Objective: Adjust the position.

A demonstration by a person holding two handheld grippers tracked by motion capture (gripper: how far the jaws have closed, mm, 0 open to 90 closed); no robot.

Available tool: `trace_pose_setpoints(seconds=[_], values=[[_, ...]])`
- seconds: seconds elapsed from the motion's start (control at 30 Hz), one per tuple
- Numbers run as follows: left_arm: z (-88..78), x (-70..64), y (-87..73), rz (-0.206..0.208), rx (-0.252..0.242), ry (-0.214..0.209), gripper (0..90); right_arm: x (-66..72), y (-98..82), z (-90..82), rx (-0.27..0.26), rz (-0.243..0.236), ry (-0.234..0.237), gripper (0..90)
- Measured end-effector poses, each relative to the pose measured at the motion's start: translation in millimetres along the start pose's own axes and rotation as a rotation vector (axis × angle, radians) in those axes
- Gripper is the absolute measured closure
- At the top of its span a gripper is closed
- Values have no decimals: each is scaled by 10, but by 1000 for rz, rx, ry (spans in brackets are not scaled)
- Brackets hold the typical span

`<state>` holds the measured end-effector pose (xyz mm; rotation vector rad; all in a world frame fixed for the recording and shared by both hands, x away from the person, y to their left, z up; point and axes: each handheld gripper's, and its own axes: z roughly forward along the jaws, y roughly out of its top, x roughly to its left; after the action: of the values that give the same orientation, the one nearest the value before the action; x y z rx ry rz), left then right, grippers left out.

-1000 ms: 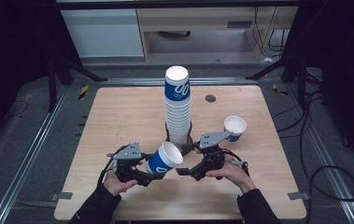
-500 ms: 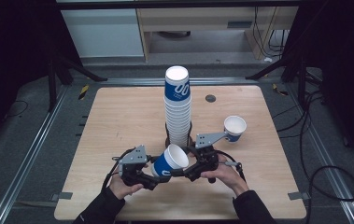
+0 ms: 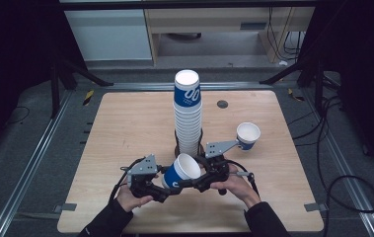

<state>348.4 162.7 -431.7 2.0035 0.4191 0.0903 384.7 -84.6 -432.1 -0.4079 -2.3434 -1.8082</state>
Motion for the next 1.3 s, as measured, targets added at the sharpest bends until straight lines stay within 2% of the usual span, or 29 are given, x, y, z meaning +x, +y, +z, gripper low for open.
trace_pose_setpoints(seconds=[0.23,0.4,0.63,0.8,0.97,1.07,1.3], values=[[-2,20,-6,-8,14,11,223,16,25,-49,-11,-21,-17,210],[-16,45,-16,-15,18,17,219,13,68,-173,-33,-40,-56,209],[-113,152,-56,-51,17,66,215,1,77,-293,-28,-55,-124,208],[-202,252,-85,-101,13,147,217,0,58,-368,-10,-41,-202,207],[-267,320,-115,-136,7,201,216,8,33,-474,-7,-26,-279,206],[-292,346,-128,-148,6,224,215,17,24,-552,4,-17,-335,207],[-357,406,-149,-181,-4,273,215,50,-32,-728,27,5,-432,208]])
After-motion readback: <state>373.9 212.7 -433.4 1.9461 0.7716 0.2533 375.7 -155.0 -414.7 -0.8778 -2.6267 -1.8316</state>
